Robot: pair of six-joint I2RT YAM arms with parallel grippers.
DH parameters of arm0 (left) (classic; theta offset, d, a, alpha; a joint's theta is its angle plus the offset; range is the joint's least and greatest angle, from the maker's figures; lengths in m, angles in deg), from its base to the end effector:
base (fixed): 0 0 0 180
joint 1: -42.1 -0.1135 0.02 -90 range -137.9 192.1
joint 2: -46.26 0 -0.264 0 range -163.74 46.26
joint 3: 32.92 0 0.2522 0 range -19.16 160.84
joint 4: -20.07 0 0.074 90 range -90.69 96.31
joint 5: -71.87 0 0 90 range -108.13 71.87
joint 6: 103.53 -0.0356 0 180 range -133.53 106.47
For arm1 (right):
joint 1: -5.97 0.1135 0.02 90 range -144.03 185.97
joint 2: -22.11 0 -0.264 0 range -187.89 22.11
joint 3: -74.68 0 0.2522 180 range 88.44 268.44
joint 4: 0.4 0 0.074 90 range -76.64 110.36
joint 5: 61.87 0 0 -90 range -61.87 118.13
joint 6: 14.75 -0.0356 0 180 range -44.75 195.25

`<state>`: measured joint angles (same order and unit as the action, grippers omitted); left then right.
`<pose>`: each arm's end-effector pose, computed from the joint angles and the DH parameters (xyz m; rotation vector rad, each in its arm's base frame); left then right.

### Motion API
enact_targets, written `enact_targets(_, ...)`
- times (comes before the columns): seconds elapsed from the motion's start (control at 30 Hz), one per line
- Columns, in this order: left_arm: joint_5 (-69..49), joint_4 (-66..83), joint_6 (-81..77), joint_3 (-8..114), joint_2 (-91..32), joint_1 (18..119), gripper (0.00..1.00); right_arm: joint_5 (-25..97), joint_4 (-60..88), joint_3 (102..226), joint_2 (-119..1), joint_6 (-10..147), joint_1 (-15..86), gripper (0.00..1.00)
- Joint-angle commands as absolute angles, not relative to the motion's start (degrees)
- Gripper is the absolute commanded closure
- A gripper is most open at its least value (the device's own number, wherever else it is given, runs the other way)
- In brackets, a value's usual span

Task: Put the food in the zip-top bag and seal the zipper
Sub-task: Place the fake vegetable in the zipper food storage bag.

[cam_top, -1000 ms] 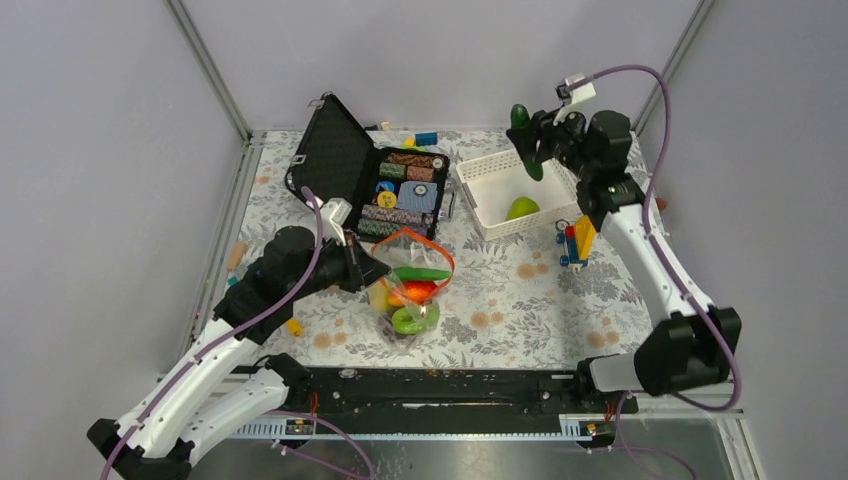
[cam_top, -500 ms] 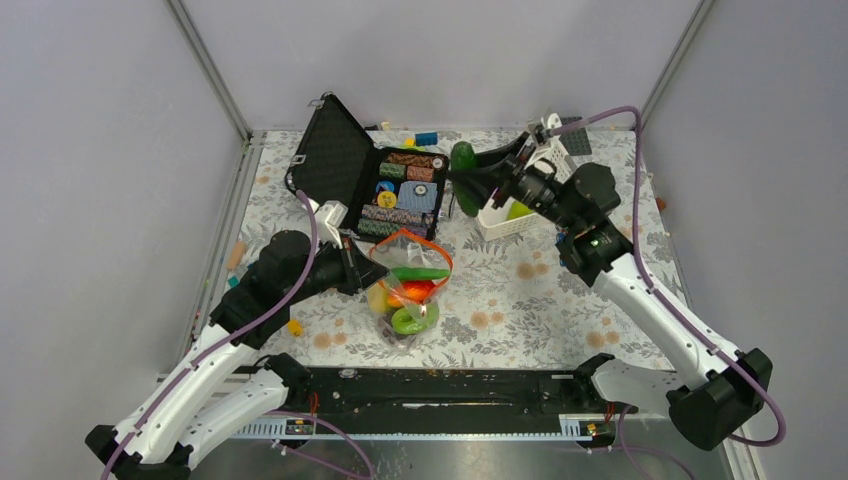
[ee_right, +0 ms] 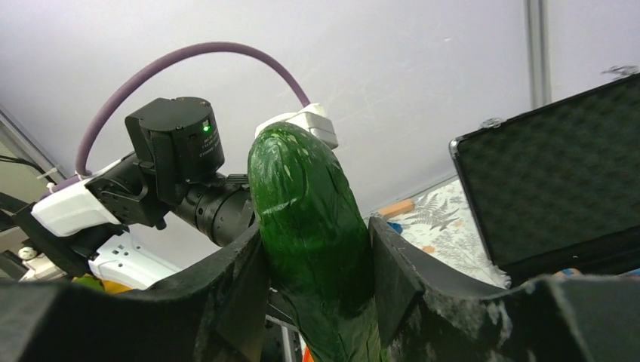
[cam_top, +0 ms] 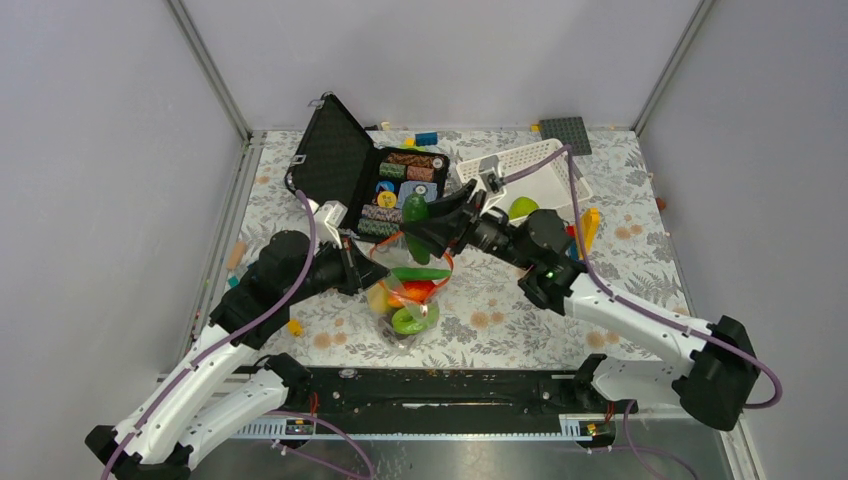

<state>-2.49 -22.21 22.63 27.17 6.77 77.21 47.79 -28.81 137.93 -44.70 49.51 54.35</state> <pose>0.1196 -0.0958 0.3301 0.1754 2.0886 -1.0580 0.1673 0.2063 0.3857 -0.5668 1.1371 1.3262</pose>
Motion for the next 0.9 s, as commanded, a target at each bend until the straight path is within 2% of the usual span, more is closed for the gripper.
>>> enact_targets(0.0, 0.3, -16.0, 23.6, 27.5, 7.9, 77.0, 1.0, 42.9, -38.3, 137.3, -48.2, 48.0, 57.2, 0.79)
enact_targets(0.53, 0.9, -17.2, 24.3, 28.2, 9.2, 77.0, 0.99, 28.6, -47.6, 128.0, -54.0, 50.5, 65.7, 0.73)
enact_targets(0.87, -0.1, -18.4, 24.3, 27.9, 9.8, 77.1, 0.99, 26.6, -39.0, 127.5, -53.7, 49.3, 69.7, 0.72)
